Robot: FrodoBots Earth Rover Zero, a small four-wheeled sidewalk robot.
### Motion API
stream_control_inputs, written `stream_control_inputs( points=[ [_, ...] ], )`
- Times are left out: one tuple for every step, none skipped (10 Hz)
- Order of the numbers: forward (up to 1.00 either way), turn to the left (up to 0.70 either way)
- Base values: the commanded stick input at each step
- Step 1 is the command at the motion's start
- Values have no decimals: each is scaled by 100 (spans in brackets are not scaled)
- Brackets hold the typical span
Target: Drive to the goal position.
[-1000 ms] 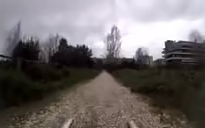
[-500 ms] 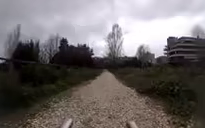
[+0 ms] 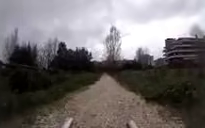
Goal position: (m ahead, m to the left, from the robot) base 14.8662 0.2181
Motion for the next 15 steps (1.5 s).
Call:
stream_control_inputs(
  points=[
    [70, -33],
    [70, -23],
    [70, 0],
    [70, 0],
    [70, 0],
    [70, 0],
    [70, 0],
    [70, 0],
    [70, -2],
    [70, -25],
    [70, -35],
    [70, -32],
    [70, -11],
    [70, 0],
    [70, 0]
  ],
)
